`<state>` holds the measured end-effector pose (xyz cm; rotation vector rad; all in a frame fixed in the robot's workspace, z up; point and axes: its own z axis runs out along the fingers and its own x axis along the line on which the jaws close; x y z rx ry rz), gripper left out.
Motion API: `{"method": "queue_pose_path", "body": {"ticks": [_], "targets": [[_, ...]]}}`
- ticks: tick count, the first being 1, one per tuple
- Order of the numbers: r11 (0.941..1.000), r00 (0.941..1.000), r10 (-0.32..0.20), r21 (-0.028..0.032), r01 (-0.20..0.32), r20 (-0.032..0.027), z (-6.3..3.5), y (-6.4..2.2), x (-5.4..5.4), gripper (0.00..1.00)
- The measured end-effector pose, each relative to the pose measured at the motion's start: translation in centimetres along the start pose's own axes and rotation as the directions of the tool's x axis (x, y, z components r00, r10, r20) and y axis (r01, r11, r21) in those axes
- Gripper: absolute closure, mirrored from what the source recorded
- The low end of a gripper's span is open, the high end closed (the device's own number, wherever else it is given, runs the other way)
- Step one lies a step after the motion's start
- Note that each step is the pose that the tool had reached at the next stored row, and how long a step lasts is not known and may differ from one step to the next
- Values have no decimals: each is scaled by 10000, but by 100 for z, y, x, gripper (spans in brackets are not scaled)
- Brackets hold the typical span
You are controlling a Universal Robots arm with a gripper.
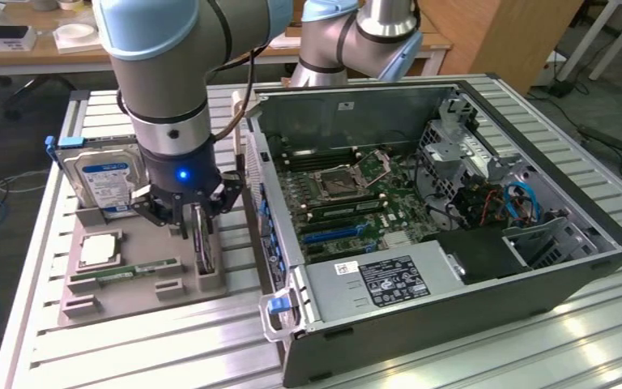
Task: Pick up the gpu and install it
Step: 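Pick up the gpu and move the gpu toward the slot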
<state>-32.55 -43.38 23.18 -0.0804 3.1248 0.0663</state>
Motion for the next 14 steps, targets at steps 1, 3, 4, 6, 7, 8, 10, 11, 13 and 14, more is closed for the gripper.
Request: {"method": "queue_pose_path", "body": {"ticks": [1, 3, 4, 6, 7, 8, 10, 11, 13, 14], "targets": [[10000, 10000, 1, 0, -1, 0, 11, 0, -1, 58], [10000, 10000, 3, 0, -3, -1, 24, 0, -7, 58], [10000, 10000, 2, 2, -2, -3, 24, 0, -7, 58], [10000, 10000, 1, 2, -1, -2, 25, -1, -8, 58], [10000, 10000, 1, 1, -1, -1, 26, -1, -8, 58], [10000, 10000, 1, 0, -1, -1, 26, -1, -8, 58], [10000, 10000, -1, -3, 1, 3, 29, -1, -16, 58], [10000, 10000, -2, -2, 2, 2, 28, -2, -20, 58], [10000, 10000, 0, 0, 0, 0, 27, -2, -26, 58], [10000, 10000, 1, 0, -1, 0, 27, -2, -26, 58]]}}
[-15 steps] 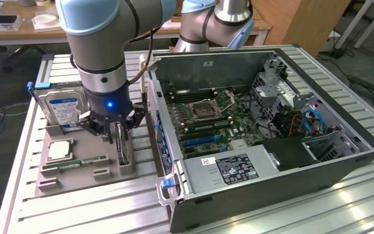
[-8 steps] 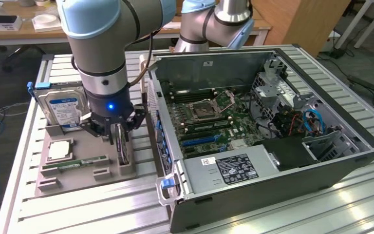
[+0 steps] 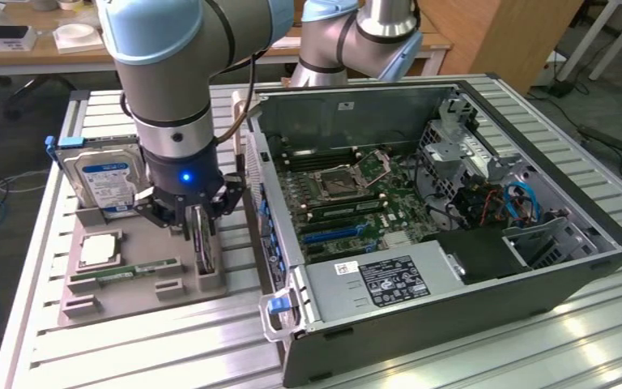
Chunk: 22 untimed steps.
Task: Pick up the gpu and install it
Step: 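Pick up the gpu and move the gpu toward the slot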
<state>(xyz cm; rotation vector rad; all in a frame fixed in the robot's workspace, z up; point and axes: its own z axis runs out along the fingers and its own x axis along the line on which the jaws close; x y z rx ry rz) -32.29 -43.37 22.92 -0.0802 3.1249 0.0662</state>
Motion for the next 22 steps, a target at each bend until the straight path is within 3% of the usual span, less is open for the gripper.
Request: {"method": "queue_pose_path", "body": {"ticks": [16, 18, 19, 22], "targets": [[10000, 10000, -1, 0, 1, 0, 1, 22, -2, 58], [10000, 10000, -1, 0, 1, 0, 1, 22, -2, 60], [10000, 10000, 0, 0, 0, 0, 1, 22, -2, 67], [10000, 10000, -1, 0, 1, 0, 1, 22, -2, 68]]}}
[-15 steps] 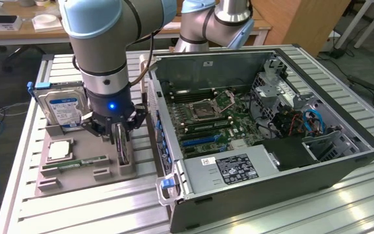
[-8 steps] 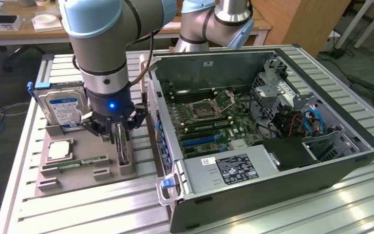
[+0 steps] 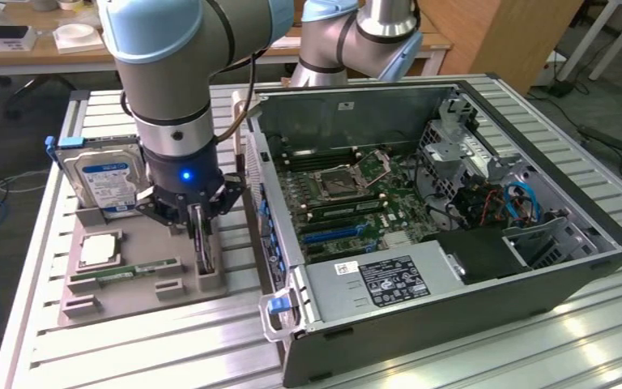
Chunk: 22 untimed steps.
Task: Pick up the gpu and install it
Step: 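Pick up the gpu and move the gpu toward the slot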
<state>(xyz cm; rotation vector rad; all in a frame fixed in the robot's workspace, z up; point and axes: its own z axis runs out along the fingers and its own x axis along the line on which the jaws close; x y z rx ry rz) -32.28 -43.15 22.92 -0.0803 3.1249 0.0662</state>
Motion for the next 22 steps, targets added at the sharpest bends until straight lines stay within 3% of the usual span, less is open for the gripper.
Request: {"method": "queue_pose_path", "body": {"ticks": [2, 3, 22], "targets": [[10000, 10000, 0, 0, 0, 0, 0, 0, 0, 68], [10000, 10000, 0, 0, 0, 0, 0, 0, 0, 73], [10000, 10000, 63, 0, -63, 3, 0, 0, 0, 73]]}}
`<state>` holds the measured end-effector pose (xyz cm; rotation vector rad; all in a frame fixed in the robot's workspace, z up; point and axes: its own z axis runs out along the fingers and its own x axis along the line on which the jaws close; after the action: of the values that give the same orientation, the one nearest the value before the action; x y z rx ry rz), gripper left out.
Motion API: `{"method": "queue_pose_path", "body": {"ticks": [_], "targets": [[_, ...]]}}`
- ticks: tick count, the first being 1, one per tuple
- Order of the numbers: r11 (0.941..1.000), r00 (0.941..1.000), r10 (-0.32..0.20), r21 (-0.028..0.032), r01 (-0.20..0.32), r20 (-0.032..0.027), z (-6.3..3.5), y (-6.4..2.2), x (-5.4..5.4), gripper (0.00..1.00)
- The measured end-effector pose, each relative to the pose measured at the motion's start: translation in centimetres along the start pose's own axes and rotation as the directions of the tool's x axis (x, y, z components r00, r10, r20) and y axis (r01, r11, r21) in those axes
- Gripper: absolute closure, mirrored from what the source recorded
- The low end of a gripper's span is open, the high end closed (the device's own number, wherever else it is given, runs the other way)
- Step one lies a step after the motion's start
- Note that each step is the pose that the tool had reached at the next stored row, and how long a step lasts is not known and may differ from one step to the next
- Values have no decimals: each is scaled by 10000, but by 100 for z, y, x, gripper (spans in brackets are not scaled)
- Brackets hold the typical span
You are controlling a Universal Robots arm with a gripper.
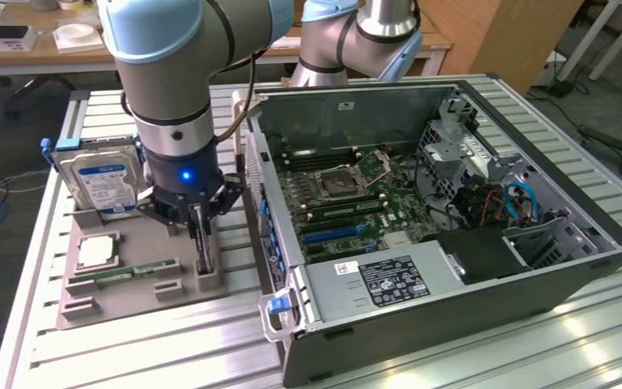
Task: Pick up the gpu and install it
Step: 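Pick up the gpu and move the gpu toward the slot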
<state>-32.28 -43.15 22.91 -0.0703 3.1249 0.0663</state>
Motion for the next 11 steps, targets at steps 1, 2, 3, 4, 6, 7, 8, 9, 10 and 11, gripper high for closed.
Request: {"method": "queue_pose_path", "body": {"ticks": [1, 2, 3, 4, 6, 7, 8, 9, 10, 11], "targets": [[10000, 10000, 78, 2, -78, 3, 0, 0, 1, 73], [9999, 9999, 156, 3, -156, 6, 0, 0, 1, 73], [9998, 9998, 204, 4, -204, 9, 0, 0, 1, 73], [9998, 9998, 215, 4, -215, 9, 0, 0, 2, 73], [9998, 9998, 216, 4, -216, 9, 0, 0, 2, 73], [9998, 9998, 217, 4, -217, 9, 0, 0, 2, 73], [9998, 9998, 216, 4, -216, 9, 0, 0, 2, 73], [9998, 9998, 217, 4, -217, 9, 0, 0, 2, 73], [9998, 9998, 217, 4, -217, 9, 0, 0, 2, 73], [9998, 9998, 217, 4, -217, 9, 0, 0, 2, 74]]}}
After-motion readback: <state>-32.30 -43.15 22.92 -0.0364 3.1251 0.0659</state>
